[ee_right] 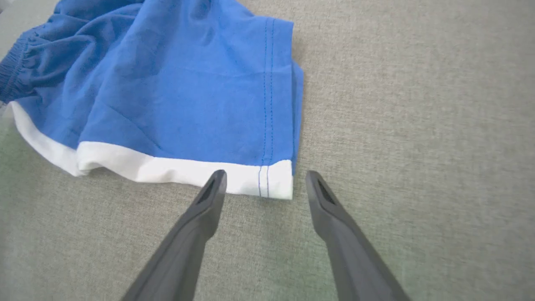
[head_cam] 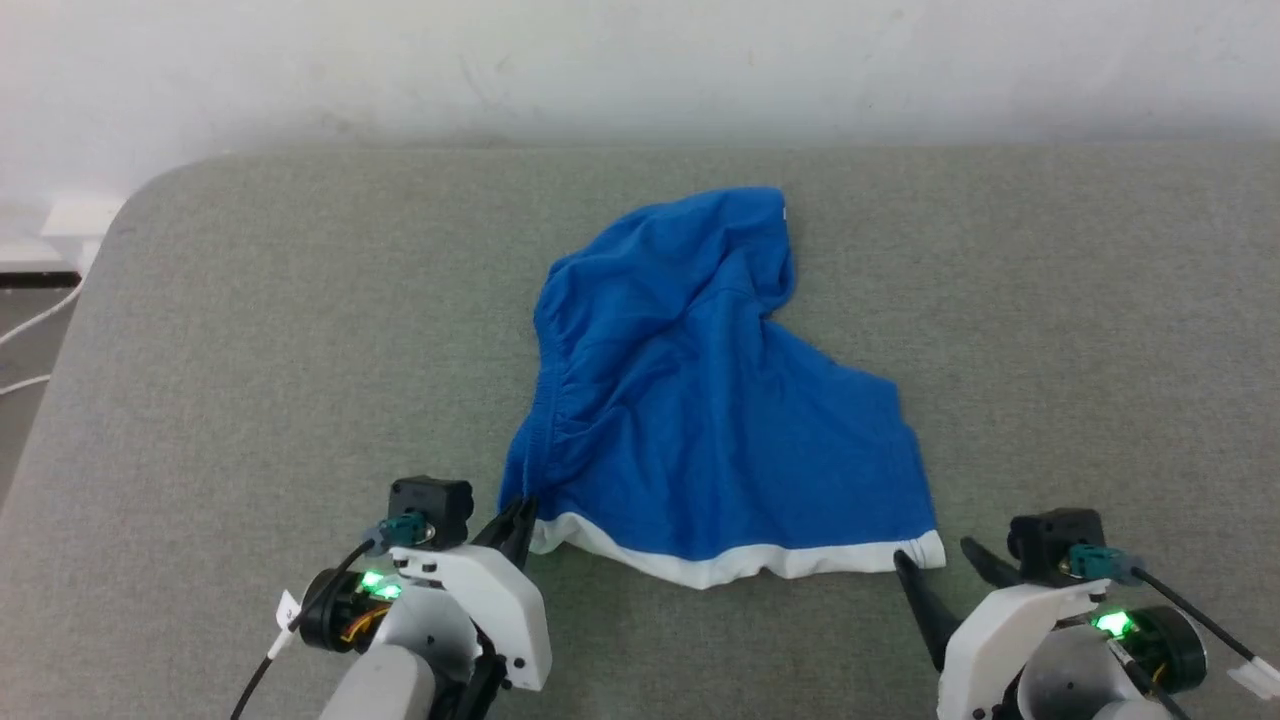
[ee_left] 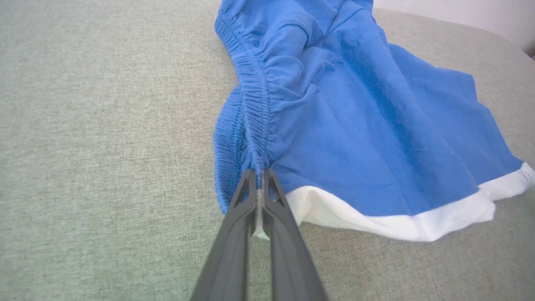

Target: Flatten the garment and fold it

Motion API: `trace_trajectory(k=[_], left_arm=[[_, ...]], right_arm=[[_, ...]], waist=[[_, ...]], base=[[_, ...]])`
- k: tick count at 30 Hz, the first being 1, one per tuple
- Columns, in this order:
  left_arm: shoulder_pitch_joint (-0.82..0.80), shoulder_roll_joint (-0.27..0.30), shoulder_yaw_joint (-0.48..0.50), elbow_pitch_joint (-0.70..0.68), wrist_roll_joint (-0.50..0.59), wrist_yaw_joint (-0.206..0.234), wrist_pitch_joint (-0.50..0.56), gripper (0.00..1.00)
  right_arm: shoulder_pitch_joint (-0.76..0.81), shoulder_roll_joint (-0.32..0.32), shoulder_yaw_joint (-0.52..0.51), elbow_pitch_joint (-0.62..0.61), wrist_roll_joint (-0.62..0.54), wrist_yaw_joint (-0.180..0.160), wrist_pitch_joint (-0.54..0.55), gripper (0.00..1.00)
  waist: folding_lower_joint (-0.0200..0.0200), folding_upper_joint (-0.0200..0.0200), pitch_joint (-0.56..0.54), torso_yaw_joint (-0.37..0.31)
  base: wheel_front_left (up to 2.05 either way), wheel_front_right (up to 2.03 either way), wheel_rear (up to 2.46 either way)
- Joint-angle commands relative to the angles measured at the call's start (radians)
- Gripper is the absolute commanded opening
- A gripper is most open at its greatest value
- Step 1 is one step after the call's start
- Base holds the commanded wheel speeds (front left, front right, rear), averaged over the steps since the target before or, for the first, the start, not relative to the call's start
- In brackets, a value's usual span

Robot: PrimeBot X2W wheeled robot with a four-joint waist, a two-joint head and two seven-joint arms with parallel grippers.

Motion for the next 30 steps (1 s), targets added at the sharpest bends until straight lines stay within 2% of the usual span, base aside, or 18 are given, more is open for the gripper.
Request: trace_trajectory(k=[1,7,8,9,11,17,21,24,26,30], left_arm=[[0.002,-0.003,-0.002,-0.004,-0.010,0.003,-0.005,0.00],[-0.012,-0.008,-0.008,0.002,-0.015,0.000,-0.020,0.00],[-0.013,-0.008,-0.009,0.004,-0.016,-0.001,-0.022,0.00],[-0.013,-0.008,-0.010,0.006,-0.017,-0.002,-0.024,0.00],[-0.012,-0.007,-0.011,0.012,-0.020,-0.003,-0.027,0.00],[-0.004,-0.003,-0.009,0.005,-0.039,-0.015,-0.038,0.00],[-0.012,-0.036,0.048,-0.057,-0.174,-0.051,-0.028,0.00],[-0.064,-0.042,0.084,-0.125,-0.269,-0.075,0.012,0.00],[-0.124,-0.039,0.103,-0.173,-0.321,-0.085,0.051,0.00],[-0.291,-0.027,0.162,-0.233,-0.401,-0.065,0.138,0.00]], right_arm=[[-0.007,0.002,-0.003,0.007,0.000,-0.001,0.006,1.00],[-0.056,0.002,-0.004,0.083,-0.022,-0.001,0.087,1.00],[-0.062,0.002,-0.002,0.089,-0.017,-0.001,0.095,0.90],[-0.066,0.002,0.001,0.094,-0.016,-0.001,0.103,0.40],[-0.073,0.002,0.004,0.095,-0.012,-0.001,0.108,0.00],[-0.067,0.002,-0.008,0.056,0.014,-0.001,0.095,0.00],[-0.101,0.002,-0.030,-0.021,0.028,-0.001,0.109,0.00],[-0.184,-0.003,-0.045,-0.090,-0.010,-0.001,0.148,0.00],[-0.267,-0.034,-0.045,-0.124,-0.032,-0.001,0.180,0.00],[-0.486,-0.116,-0.016,-0.127,-0.017,-0.001,0.241,0.00]], waist=[[-0.0001,-0.0001,0.008,0.008],[-0.0001,-0.0001,0.023,0.019],[-0.0001,-0.0001,0.024,0.020],[-0.0001,-0.0001,0.024,0.022],[-0.0001,-0.0001,0.019,0.023],[-0.0001,-0.0001,-0.008,0.015],[-0.0001,-0.0001,-0.015,-0.006],[-0.0001,-0.0001,-0.005,-0.024],[-0.0001,-0.0001,0.014,-0.036],[-0.0001,-0.0001,0.079,-0.066]], base=[[0.00,0.00,0.00],[0.00,0.00,0.00],[0.00,0.00,0.00],[0.00,0.00,0.00],[0.00,0.00,0.00],[0.00,0.00,0.00],[0.00,0.00,0.00],[0.00,0.00,0.00],[0.00,0.00,0.00],[0.00,0.00,0.00]])
